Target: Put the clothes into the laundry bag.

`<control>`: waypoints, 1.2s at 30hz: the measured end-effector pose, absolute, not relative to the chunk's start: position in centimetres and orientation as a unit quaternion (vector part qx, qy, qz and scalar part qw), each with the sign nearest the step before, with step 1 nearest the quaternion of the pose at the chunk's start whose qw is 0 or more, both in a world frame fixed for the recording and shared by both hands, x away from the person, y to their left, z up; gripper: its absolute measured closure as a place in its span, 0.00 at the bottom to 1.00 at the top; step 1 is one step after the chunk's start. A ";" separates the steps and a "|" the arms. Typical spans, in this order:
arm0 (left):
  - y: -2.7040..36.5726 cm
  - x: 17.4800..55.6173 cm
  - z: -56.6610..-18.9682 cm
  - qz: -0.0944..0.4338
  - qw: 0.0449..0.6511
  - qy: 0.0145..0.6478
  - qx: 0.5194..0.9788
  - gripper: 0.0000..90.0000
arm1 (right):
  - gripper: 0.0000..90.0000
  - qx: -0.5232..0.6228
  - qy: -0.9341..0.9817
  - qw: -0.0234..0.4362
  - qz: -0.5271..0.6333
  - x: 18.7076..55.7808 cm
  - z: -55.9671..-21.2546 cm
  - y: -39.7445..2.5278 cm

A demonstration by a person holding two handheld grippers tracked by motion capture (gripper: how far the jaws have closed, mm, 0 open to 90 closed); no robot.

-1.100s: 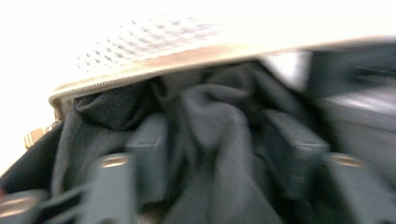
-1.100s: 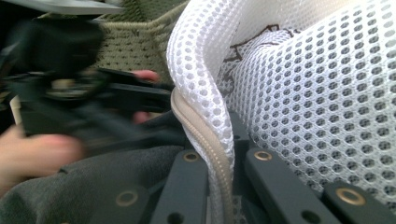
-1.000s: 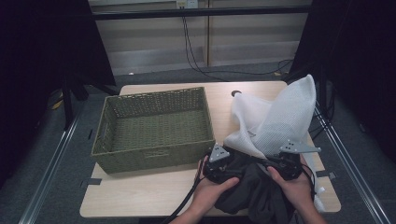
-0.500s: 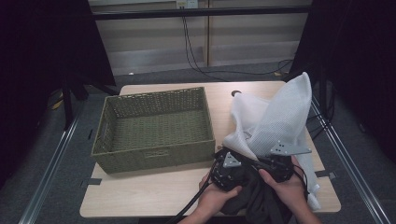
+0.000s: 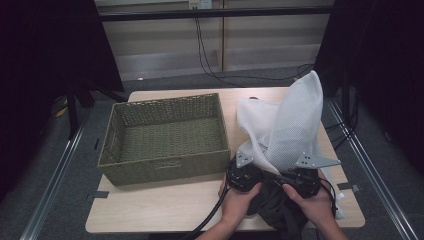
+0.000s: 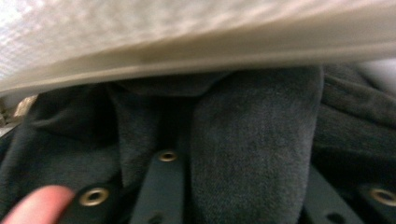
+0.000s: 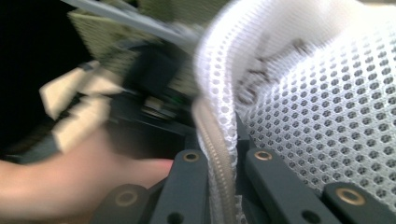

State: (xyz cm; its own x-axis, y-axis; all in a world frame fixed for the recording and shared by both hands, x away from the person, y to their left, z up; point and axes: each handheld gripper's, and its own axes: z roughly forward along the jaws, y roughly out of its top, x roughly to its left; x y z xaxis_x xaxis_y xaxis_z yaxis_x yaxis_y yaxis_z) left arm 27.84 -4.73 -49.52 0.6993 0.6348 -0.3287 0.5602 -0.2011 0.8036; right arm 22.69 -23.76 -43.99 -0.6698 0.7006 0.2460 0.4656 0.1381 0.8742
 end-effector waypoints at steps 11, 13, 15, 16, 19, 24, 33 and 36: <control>-1.2 23.9 -47.7 -0.010 0.531 0.260 0.807 0.18 | 0.99 0.425 0.729 0.128 0.521 23.8 -45.0 -24.9; -2.0 23.4 -47.7 0.003 0.523 0.244 0.817 0.17 | 0.98 0.425 0.732 0.128 0.517 23.8 -45.1 -24.8; -3.1 23.2 -48.1 0.015 0.492 0.235 0.838 0.16 | 0.98 0.428 0.731 0.121 0.518 24.0 -45.4 -24.6; -3.8 23.2 -48.5 0.020 0.468 0.240 0.850 0.15 | 0.98 0.428 0.732 0.117 0.518 24.0 -45.6 -24.5; -4.7 23.6 -49.4 0.043 0.435 0.265 0.859 0.32 | 0.98 0.422 0.734 0.117 0.519 23.9 -45.4 -24.3; -4.6 24.0 -49.1 0.048 0.452 0.275 0.848 0.79 | 0.98 0.411 0.732 0.124 0.529 23.5 -44.7 -24.4; -4.0 25.0 -46.5 0.107 0.541 0.336 0.764 0.86 | 0.98 0.380 0.719 0.144 0.564 22.2 -42.3 -24.7; -4.9 26.3 -48.2 0.081 0.503 0.349 0.787 0.84 | 0.98 0.375 0.733 0.142 0.550 22.2 -42.8 -24.4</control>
